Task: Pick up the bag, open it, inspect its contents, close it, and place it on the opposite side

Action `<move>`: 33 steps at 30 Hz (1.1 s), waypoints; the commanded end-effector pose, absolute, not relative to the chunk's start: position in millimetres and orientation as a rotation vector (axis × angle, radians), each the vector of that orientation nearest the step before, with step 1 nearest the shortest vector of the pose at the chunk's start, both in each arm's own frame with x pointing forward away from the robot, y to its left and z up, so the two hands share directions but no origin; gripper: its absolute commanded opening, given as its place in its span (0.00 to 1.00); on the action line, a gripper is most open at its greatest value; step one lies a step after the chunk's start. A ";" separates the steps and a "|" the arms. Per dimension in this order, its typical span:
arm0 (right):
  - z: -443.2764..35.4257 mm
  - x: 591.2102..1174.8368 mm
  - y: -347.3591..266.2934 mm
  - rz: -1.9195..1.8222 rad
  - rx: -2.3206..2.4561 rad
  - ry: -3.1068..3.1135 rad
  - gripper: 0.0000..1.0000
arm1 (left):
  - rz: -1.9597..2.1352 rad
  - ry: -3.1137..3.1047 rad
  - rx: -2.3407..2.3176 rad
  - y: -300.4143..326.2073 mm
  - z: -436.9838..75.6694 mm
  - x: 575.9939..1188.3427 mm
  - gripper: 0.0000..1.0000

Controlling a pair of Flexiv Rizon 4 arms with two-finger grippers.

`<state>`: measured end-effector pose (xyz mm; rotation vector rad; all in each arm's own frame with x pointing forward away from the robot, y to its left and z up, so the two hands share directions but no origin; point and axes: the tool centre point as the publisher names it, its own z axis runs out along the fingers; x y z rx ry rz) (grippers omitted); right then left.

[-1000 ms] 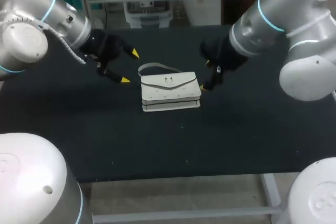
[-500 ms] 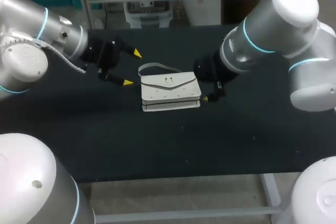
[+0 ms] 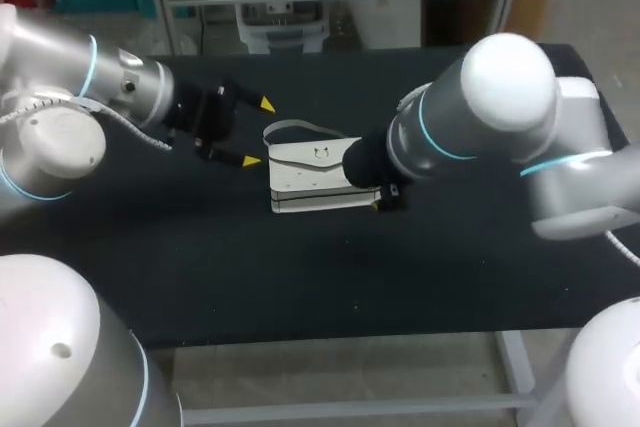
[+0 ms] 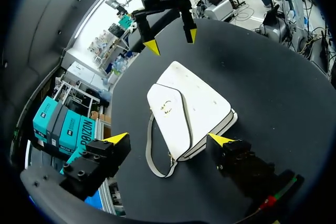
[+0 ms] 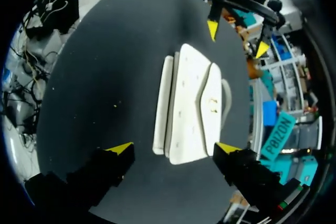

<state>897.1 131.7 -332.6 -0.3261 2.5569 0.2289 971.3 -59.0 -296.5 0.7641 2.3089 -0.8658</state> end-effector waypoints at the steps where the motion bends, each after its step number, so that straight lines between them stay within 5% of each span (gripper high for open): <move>1: -350.5 904.6 147.5 0.197 -0.250 2.213 1.00 | -0.878 2.300 0.793 -65.0 -301.3 975.8 1.00; 5: -351.2 908.0 149.3 0.159 -0.250 2.179 0.99 | -0.880 2.310 0.813 -69.4 -303.4 978.5 1.00; 10: -356.4 912.4 139.2 0.157 -0.239 2.156 0.79 | -0.890 2.318 0.837 -71.2 -305.5 980.6 1.00; 14: -361.5 917.4 134.0 0.165 -0.216 2.150 0.74 | -0.888 2.322 0.845 -73.3 -306.8 981.9 1.00; 18: -364.6 922.1 131.6 0.168 -0.212 2.146 0.50 | -0.885 2.333 0.856 -75.9 -309.0 983.7 1.00; 33: -376.4 937.4 133.5 0.174 -0.245 2.159 0.45 | -0.884 2.352 0.867 -77.5 -314.5 986.8 1.00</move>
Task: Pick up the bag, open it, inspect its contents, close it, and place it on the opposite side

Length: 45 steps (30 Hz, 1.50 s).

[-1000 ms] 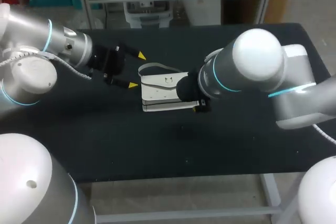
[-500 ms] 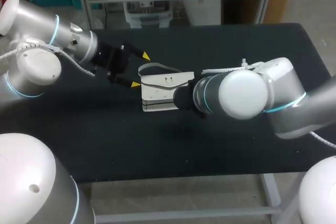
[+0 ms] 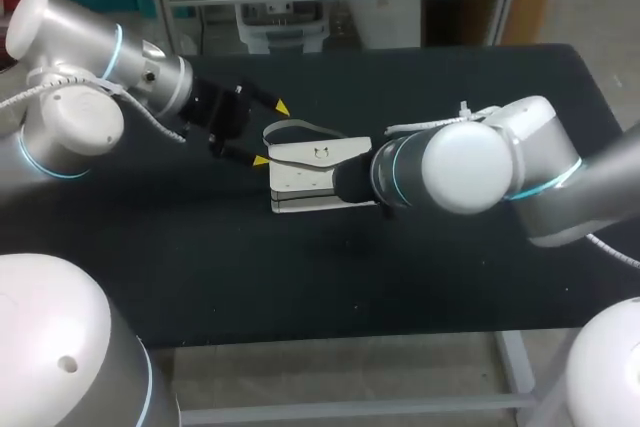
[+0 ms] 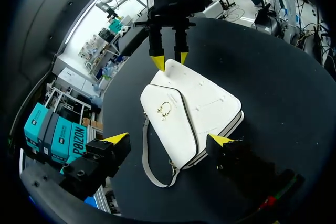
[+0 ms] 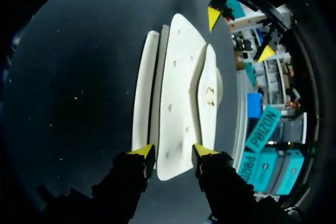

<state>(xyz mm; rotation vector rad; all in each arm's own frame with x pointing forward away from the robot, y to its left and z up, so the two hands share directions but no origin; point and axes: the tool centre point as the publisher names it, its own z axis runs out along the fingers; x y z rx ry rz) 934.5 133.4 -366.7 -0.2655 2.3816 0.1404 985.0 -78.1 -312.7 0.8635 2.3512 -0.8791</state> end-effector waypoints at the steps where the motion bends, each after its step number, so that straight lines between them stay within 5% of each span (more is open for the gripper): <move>1: -376.8 937.7 133.8 0.175 -0.246 2.159 0.45 | -0.884 2.353 0.867 -77.3 -314.8 986.9 1.00; 8: -375.2 940.4 137.7 0.182 -0.246 2.156 0.34 | -0.884 2.358 0.867 -75.5 -317.6 987.4 1.00; 12: -374.9 940.9 141.0 0.174 -0.247 2.153 0.21 | -0.887 2.360 0.865 -74.3 -319.3 987.7 1.00; 15: -376.1 940.9 142.7 0.169 -0.246 2.156 0.00 | -0.891 2.361 0.864 -73.3 -319.9 987.7 1.00; 35: -380.6 920.4 161.6 0.095 -0.154 2.173 0.00 | -0.955 2.201 1.064 -86.1 -309.2 962.2 1.00; 45: -380.6 920.4 161.6 0.095 -0.154 2.173 0.00 | -0.941 2.148 1.187 -106.7 -330.5 940.1 0.75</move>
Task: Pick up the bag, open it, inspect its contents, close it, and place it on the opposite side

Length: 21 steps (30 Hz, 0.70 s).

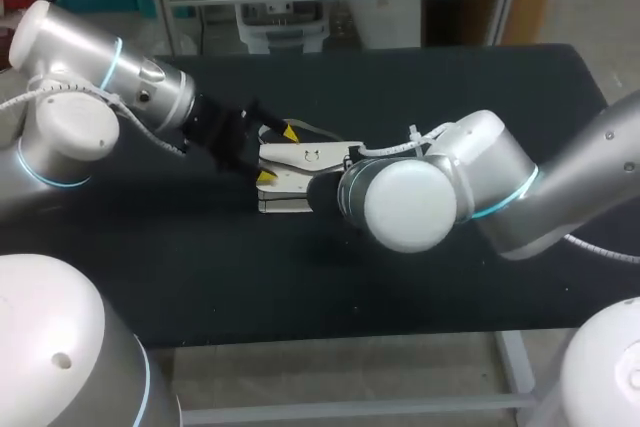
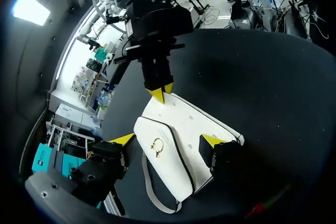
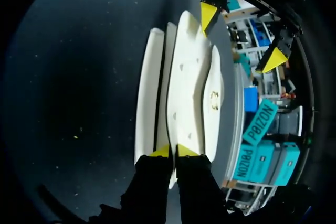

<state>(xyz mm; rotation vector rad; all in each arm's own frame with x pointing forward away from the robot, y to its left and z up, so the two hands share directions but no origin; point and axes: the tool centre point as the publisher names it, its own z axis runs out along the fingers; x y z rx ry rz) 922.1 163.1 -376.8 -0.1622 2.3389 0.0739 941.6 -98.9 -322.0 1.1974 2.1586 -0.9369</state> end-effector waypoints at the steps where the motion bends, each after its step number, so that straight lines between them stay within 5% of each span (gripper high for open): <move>1: -380.6 920.4 161.6 0.095 -0.154 2.173 0.00 | -0.946 2.135 1.193 -107.7 -331.3 939.3 0.73; 21: -380.6 920.4 161.6 0.095 -0.154 2.173 0.00 | -0.823 1.942 1.177 -124.6 -360.7 960.3 0.41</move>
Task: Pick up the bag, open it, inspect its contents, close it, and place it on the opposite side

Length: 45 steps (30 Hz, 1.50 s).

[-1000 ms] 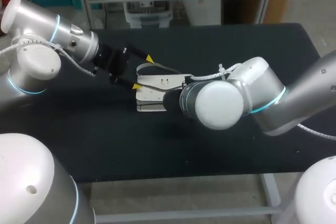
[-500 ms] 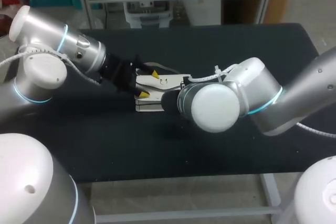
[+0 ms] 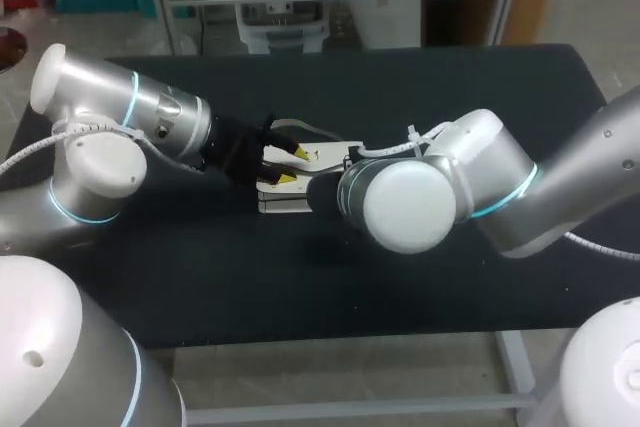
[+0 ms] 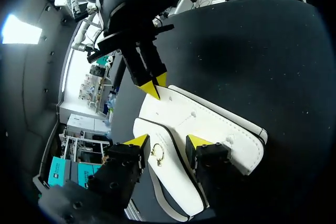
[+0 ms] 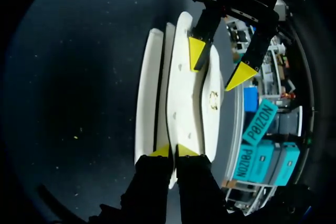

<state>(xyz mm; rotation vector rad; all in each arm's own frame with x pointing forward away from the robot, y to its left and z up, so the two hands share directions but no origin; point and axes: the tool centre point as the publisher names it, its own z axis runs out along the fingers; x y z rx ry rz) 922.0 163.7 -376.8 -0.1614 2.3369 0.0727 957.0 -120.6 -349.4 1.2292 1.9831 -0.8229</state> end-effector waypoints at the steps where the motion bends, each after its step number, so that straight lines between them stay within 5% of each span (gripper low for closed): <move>1: -380.6 920.4 161.6 0.095 -0.154 2.173 0.00 | -0.806 1.949 1.162 -124.7 -361.2 963.6 0.34; 2: -380.6 920.4 161.6 0.095 -0.154 2.173 0.00 | -0.799 1.950 1.153 -124.6 -361.6 966.3 0.24; 3: -380.6 920.4 161.6 0.095 -0.154 2.173 0.00 | -0.805 1.959 1.135 -123.9 -361.1 968.5 0.04; 4: -380.6 920.4 161.6 0.095 -0.154 2.173 0.00 | -0.797 1.968 1.115 -123.1 -360.0 970.8 0.00; 20: -380.6 920.4 161.6 0.095 -0.154 2.173 0.00 | -1.093 2.224 0.804 -95.8 -297.7 1000.9 0.00; 29: -380.6 920.4 161.6 0.095 -0.154 2.173 0.00 | -1.117 2.299 0.796 -95.9 -311.7 998.9 0.00; 31: -380.6 920.4 161.6 0.095 -0.154 2.173 0.00 | -1.098 2.302 0.802 -98.1 -318.6 994.8 0.73; 33: -380.6 920.4 161.6 0.095 -0.154 2.173 0.00 | -1.083 2.303 0.797 -99.8 -324.1 992.4 1.00; 45: -380.6 920.4 161.6 0.095 -0.154 2.173 0.00 | -0.996 2.349 0.767 -115.4 -341.2 999.0 0.98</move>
